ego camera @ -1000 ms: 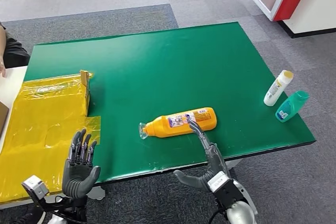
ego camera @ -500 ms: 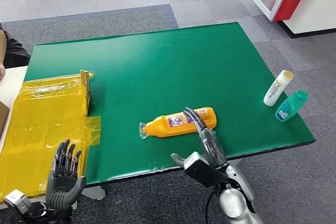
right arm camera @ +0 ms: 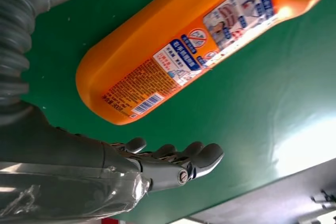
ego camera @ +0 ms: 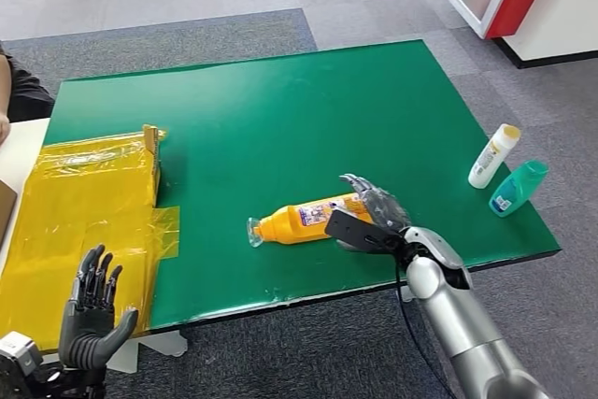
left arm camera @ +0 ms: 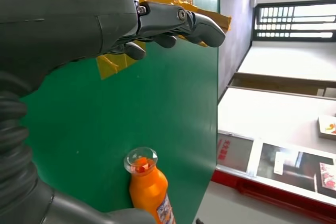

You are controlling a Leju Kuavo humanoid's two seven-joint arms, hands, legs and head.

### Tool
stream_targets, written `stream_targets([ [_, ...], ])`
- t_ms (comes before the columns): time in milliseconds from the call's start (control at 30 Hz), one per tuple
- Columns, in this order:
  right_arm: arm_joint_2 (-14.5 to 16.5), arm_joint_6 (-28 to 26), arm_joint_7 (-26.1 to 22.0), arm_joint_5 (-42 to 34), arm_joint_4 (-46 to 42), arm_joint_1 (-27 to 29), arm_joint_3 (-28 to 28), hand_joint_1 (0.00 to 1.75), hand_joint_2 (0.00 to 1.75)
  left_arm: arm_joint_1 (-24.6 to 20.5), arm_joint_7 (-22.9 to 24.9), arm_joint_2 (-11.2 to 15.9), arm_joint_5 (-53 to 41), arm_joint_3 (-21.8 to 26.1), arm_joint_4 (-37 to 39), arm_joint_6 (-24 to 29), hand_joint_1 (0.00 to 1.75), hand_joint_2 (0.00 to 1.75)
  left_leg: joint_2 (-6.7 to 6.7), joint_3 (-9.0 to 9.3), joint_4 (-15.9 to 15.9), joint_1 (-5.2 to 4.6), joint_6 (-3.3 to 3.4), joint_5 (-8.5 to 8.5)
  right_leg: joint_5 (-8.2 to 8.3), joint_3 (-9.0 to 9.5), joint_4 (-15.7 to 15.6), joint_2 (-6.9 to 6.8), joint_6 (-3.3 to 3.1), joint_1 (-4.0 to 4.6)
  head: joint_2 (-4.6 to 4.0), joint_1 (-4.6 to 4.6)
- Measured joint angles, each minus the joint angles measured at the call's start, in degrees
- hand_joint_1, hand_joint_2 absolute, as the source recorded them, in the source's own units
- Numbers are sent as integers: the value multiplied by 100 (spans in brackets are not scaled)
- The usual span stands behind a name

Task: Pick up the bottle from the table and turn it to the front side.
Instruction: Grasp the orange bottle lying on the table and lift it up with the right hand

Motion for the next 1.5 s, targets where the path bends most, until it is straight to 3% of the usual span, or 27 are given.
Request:
stream_targets([
  [200,-493,472,142,4,1085,-791,178,0,175,-36,1,149,127,-152,22,-16,0,175,-1,-4,0,0,2,6,3,-3,0,-1,1,0,0,2],
  [433,-717,798,215,-10,1927,-1405,400,0,175,-76,1,236,184,-278,38,-41,0,175,-1,-6,0,0,2,7,4,-5,1,-1,1,0,0,2],
  [833,-695,1312,213,2,2854,-2238,1141,0,175,-139,0,268,301,-358,43,-88,0,175,-1,-7,0,0,1,8,5,-4,2,-1,1,0,0,2],
  [1200,-564,1368,272,-167,3273,-2435,1735,0,175,-165,0,271,307,-380,44,-132,0,175,-1,-8,0,0,1,8,5,-5,2,-1,1,0,0,2],
  [1267,-559,1345,272,-206,3343,-2439,1801,23,175,-177,-1,272,307,-385,45,-135,0,175,-1,-7,0,0,1,8,5,-5,2,-1,1,0,0,2],
  [1333,-558,1326,271,-249,3397,-2450,1849,110,175,-181,0,273,307,-388,46,-141,0,175,-1,-7,0,0,1,8,5,-5,1,-1,1,0,0,1],
  [1400,-558,1310,268,-290,3448,-2470,1885,175,175,-184,1,274,307,-391,48,-145,0,175,-1,-6,0,0,1,8,5,-5,1,-1,1,0,0,1],
  [1500,-558,1279,245,-346,3508,-2497,1919,175,175,-195,1,275,308,-401,49,-146,0,175,0,-4,0,0,0,8,5,-4,1,0,1,0,0,1],
])
